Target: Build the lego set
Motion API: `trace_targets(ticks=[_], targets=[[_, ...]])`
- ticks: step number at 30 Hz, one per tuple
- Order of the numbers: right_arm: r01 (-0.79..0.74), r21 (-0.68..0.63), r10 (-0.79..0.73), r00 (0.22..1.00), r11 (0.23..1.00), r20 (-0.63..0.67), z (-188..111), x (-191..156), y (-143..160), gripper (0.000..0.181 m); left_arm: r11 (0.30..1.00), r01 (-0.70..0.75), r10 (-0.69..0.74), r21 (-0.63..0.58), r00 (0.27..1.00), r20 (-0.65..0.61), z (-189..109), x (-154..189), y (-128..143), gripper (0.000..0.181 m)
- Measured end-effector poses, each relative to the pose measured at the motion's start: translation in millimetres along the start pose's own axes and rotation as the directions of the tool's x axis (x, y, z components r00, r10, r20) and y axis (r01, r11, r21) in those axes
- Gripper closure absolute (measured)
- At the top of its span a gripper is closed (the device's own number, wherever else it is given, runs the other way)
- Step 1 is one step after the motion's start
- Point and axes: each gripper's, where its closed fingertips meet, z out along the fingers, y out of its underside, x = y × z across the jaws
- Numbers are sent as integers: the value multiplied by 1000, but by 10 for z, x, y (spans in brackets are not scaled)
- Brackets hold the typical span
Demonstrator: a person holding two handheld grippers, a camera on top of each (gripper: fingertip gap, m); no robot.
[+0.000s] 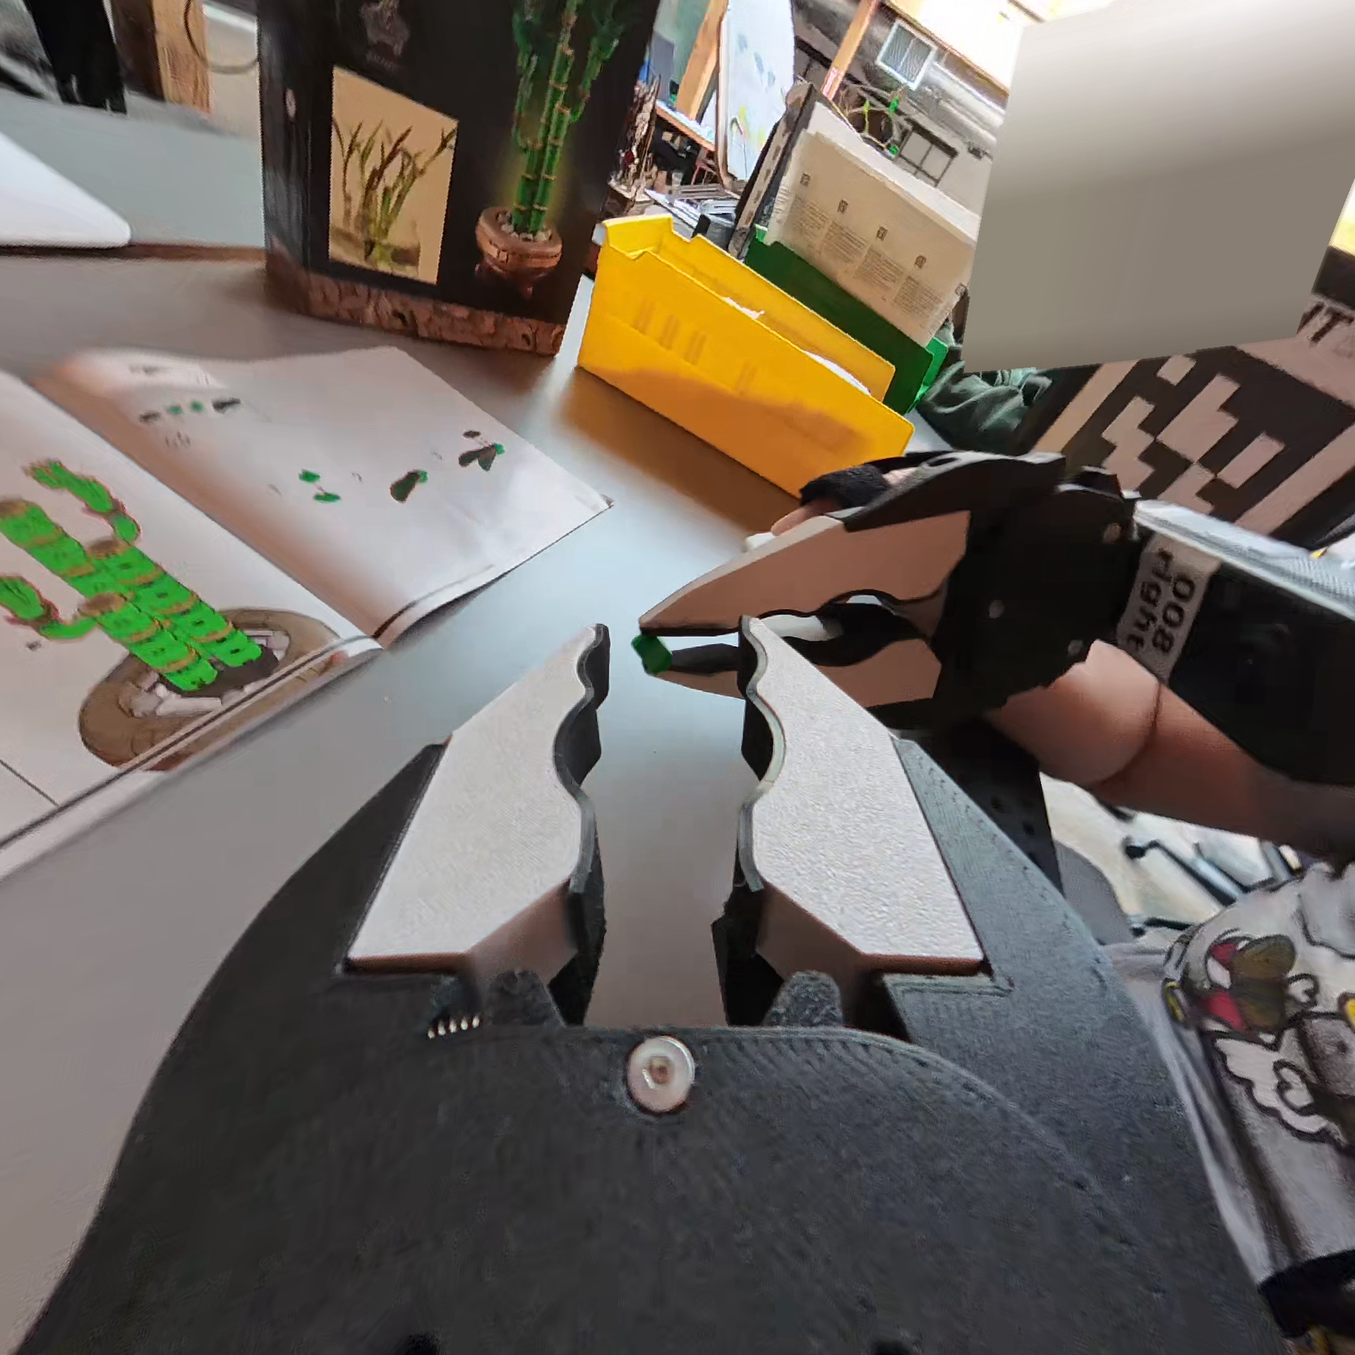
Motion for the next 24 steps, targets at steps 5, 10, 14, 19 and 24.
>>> trace_targets(ticks=[5, 10, 14, 19, 24], targets=[[-51, 9, 52, 998, 999, -20, 10, 96, 2, 171, 1000, -3, 3, 31, 1000, 17, -26, -38, -79, 150], [-225, 130, 241, 963, 966, -121, -198, 705, -99, 171, 979, -131, 120, 156, 990, 76, -215, -39, -590, 152], [-365, 285, 417, 897, 886, -147, -491, 1337, -296, 172, 954, -233, 217, 190, 971, 98, -272, 183, -1049, 153], [-388, 447, 507, 842, 806, -184, -910, 2075, -556, 171, 920, -282, 270, 273, 959, 82, -335, 607, -1746, 151], [-610, 553, 622, 758, 568, 197, -1095, 2243, -832, 172, 836, -342, 335, 430, 938, 94, -577, 967, -2318, 150]])
